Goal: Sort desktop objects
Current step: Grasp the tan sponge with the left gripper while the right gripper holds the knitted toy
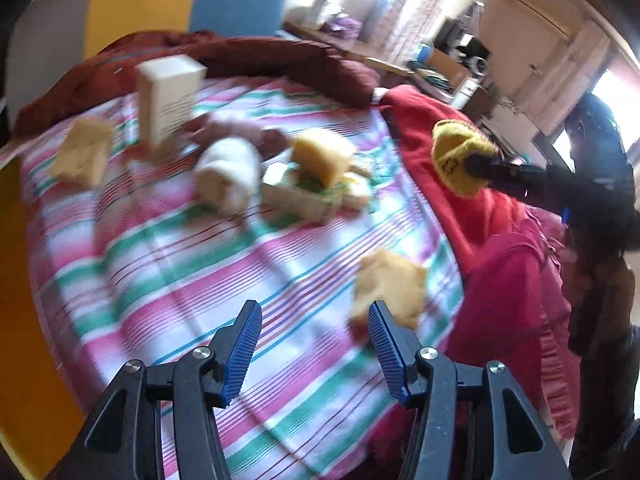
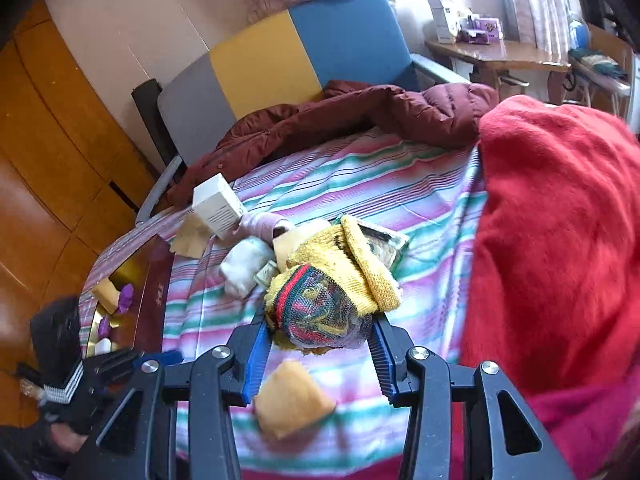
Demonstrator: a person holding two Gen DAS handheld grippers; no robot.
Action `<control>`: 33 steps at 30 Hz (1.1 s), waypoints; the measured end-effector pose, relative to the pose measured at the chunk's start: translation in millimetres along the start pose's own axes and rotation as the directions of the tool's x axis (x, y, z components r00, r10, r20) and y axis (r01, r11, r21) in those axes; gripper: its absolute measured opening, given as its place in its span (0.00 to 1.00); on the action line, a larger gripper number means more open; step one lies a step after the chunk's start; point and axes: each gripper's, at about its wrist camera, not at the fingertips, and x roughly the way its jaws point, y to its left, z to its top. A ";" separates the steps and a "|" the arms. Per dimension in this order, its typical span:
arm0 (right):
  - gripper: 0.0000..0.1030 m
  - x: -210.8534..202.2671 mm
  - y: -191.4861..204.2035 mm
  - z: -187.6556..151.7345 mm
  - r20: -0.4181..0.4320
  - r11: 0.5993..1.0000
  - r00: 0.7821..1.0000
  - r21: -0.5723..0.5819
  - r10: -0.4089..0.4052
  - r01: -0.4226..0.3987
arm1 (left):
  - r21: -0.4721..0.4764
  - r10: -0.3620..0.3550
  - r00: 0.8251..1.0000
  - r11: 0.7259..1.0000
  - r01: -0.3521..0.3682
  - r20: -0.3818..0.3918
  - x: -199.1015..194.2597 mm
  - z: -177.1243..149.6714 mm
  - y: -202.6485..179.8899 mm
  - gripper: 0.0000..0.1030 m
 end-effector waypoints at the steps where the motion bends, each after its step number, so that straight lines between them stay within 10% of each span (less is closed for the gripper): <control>1: 0.45 -5.3 -0.1 -4.9 0.007 1.000 1.000 0.004 -0.004 0.004 | 0.034 -0.013 1.000 0.999 0.013 -0.003 2.9 1.3 -7.5 0.55; 11: 0.45 -19.1 -4.8 -32.3 0.035 0.998 0.999 0.045 -0.037 0.036 | 0.280 0.017 0.991 0.960 0.021 -0.131 57.7 1.5 -68.8 0.62; 19: 0.45 -8.2 -4.4 -37.5 0.026 0.998 0.999 0.050 -0.045 0.043 | 0.249 0.064 0.984 0.968 -0.021 -0.166 90.1 -2.1 -65.8 0.57; 33: 0.45 0.0 25.1 -38.6 0.025 1.000 0.999 -0.002 -0.030 0.030 | 0.099 0.024 0.997 0.995 -0.031 0.068 5.9 -11.6 -30.4 0.51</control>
